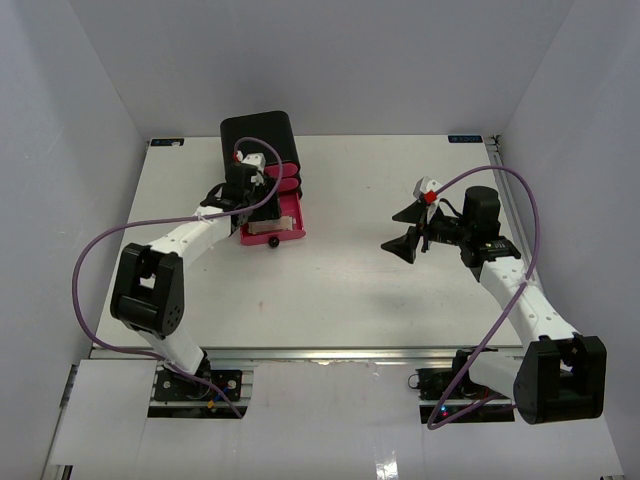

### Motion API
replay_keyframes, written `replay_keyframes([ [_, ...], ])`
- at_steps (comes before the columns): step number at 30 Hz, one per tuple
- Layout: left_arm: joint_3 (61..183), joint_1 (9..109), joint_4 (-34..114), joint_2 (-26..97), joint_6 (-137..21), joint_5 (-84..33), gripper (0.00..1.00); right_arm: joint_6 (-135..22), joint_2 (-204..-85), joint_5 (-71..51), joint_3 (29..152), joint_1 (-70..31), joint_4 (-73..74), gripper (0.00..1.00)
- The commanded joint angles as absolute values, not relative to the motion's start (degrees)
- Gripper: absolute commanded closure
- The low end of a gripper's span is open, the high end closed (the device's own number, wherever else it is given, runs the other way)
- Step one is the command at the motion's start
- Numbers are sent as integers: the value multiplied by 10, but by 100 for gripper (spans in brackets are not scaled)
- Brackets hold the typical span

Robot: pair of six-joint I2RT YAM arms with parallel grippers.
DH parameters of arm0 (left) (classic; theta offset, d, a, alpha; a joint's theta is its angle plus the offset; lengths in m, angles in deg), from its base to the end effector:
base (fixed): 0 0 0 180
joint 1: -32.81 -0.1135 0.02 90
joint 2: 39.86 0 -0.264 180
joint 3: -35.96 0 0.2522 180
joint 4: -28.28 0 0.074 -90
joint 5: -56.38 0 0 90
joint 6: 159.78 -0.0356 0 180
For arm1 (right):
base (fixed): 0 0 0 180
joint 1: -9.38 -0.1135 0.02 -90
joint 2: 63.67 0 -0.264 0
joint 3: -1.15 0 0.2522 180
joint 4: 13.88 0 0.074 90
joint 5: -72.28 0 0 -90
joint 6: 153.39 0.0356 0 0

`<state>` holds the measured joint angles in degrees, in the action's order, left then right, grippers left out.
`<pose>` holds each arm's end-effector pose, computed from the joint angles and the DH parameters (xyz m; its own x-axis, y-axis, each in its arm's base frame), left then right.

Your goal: Organize the makeup

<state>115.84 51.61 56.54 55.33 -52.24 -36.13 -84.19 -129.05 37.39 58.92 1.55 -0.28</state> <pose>0.3475 -0.1166 0.2343 -0.7101 -0.0763 -0.6999 0.0817 0.9785 -0.1896 0.2417 0.0627 0.2860 -0.0384 -0.2103 -0.9769 -0.9083 0.4148 -0.0536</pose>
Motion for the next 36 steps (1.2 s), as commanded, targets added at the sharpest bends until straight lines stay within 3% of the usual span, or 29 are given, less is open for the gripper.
replay_keyframes([
  [1, 1154, 520, 541, 545, -515, -380, 79, -844, -1293, 388, 583, 19, -22, 10],
  [22, 1134, 521, 542, 531, -515, -371, 45, -844, -1291, 389, 583, 20, -22, 10],
  [25, 1131, 521, 543, 523, -514, -368, 32, -844, -1291, 388, 584, 20, -22, 10],
  [29, 1132, 521, 546, 513, -513, -364, 4, -844, -1291, 388, 583, 21, -21, 10],
  [36, 1133, 521, 549, 482, -511, -354, 2, -844, -1293, 390, 581, 21, -21, 10],
])
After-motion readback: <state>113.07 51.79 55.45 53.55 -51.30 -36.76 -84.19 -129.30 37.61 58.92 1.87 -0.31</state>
